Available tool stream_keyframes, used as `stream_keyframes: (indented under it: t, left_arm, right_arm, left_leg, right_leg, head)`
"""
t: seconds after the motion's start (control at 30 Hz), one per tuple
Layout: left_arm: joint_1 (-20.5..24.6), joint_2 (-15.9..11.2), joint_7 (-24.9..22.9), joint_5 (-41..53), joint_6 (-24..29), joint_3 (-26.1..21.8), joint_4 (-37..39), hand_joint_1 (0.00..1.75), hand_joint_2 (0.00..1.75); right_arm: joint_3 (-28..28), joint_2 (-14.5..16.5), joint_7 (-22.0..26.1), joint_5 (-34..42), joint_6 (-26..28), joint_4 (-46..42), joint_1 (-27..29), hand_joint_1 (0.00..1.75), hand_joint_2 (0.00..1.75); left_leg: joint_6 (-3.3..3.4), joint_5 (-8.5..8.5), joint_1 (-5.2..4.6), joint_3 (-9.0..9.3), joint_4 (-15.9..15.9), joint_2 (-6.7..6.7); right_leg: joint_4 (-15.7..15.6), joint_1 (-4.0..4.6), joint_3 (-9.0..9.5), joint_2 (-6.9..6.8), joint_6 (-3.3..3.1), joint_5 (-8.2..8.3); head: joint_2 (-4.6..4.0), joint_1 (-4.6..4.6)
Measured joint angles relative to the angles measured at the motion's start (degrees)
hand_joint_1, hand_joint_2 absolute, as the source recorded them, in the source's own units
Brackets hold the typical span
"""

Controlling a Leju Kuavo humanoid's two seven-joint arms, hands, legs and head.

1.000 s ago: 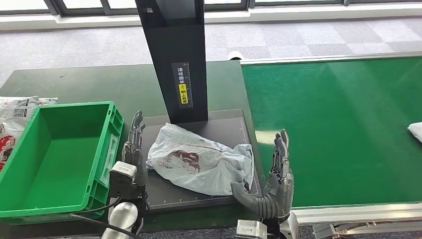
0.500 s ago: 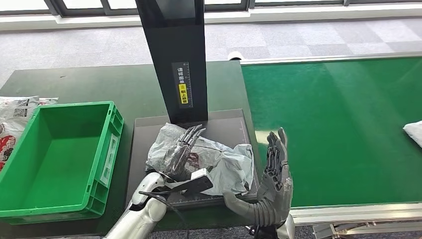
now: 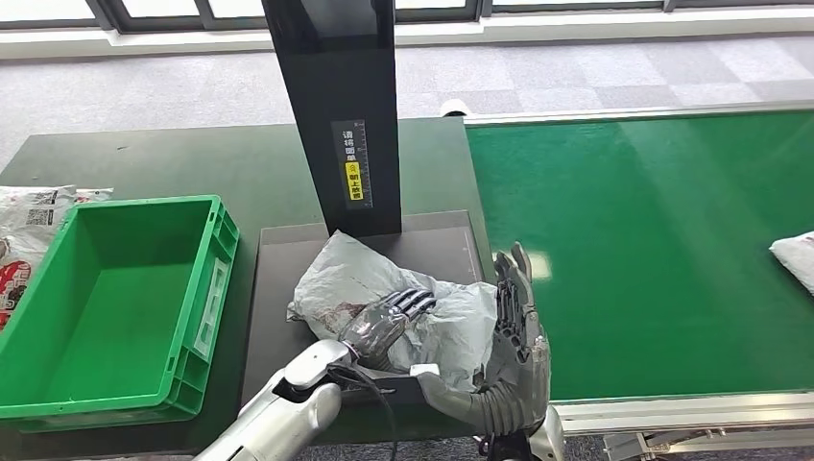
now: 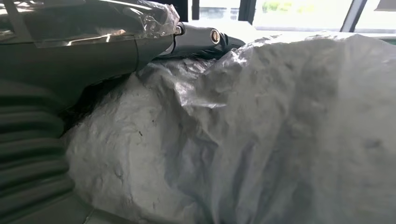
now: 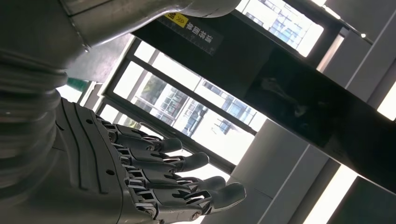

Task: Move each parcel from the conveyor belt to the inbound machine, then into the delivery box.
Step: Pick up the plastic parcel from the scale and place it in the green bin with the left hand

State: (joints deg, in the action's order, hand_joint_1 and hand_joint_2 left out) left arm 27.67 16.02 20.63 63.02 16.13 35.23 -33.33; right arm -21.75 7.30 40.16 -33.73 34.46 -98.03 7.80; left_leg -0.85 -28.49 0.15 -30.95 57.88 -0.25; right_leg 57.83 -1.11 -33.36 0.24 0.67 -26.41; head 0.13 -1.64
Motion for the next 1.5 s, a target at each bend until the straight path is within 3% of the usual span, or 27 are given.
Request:
stream_keyframes:
  t: [0.13, 0.6, 0.9, 1.2, 1.33, 1.5]
  left_arm:
    - [0.02, 0.41, -0.62, 0.8, 1.79, 1.04, 0.76, 1.75, 1.75]
    - [-2.05, -0.74, -1.82, 3.09, 7.55, 0.91, -4.25, 1.75, 1.75]
    - [-4.21, -1.55, -1.43, 3.38, 10.7, -2.49, -10.96, 1.75, 1.75]
    - [-6.04, -2.64, -1.88, 3.45, 17.42, -5.29, -17.03, 1.75, 1.75]
    - [-8.78, -3.16, 0.11, 2.14, 23.06, -8.01, -24.05, 1.75, 1.75]
    - [-11.65, -3.44, 4.29, 0.46, 24.0, -13.68, -34.63, 1.75, 1.75]
  right_arm:
    - [0.0, 0.0, -0.01, -0.45, -0.55, -0.02, 0.05, 0.0, 1.75]
    - [0.0, 0.0, -0.12, 0.03, -0.97, -0.04, 0.21, 0.0, 1.75]
    - [0.01, 0.32, -0.14, -1.57, -1.45, -1.69, 1.23, 0.0, 1.75]
    - [0.02, 0.33, -0.14, -1.74, -1.09, -1.92, 1.26, 0.0, 1.75]
    - [0.03, 0.33, -0.14, -2.06, -0.21, -2.03, 1.53, 0.0, 1.75]
    - [0.04, 0.4, -0.14, -2.22, 0.67, -2.43, 2.13, 0.0, 1.75]
  left_leg:
    - [0.0, 0.0, 0.0, 0.02, 0.0, -0.01]
    - [0.0, 0.05, 0.0, 0.02, 0.0, -0.01]
    - [0.0, 0.05, 0.0, -0.05, 0.0, -0.01]
    - [0.0, 0.05, 0.0, -0.04, 0.0, -0.01]
    - [0.0, 0.05, 0.01, -0.07, 0.0, 0.0]
    - [0.0, 0.04, 0.0, -0.09, 0.0, 0.0]
  right_leg:
    - [0.0, 0.0, 0.06, -0.01, 0.0, 0.0]
    - [0.0, 0.0, 0.04, 0.0, -0.01, 0.03]
    - [0.0, -0.01, -0.01, -0.01, 0.0, 0.03]
    - [0.0, 0.0, -0.01, 0.0, -0.01, 0.03]
    - [0.0, 0.0, -0.05, 0.01, -0.01, 0.02]
    - [0.0, 0.0, -0.07, 0.01, 0.0, 0.01]
  head:
    - [0.0, 0.0]
    - [0.0, 0.0]
    - [0.0, 0.0]
    - [0.0, 0.0]
    - [0.0, 0.0]
    - [0.0, 0.0]
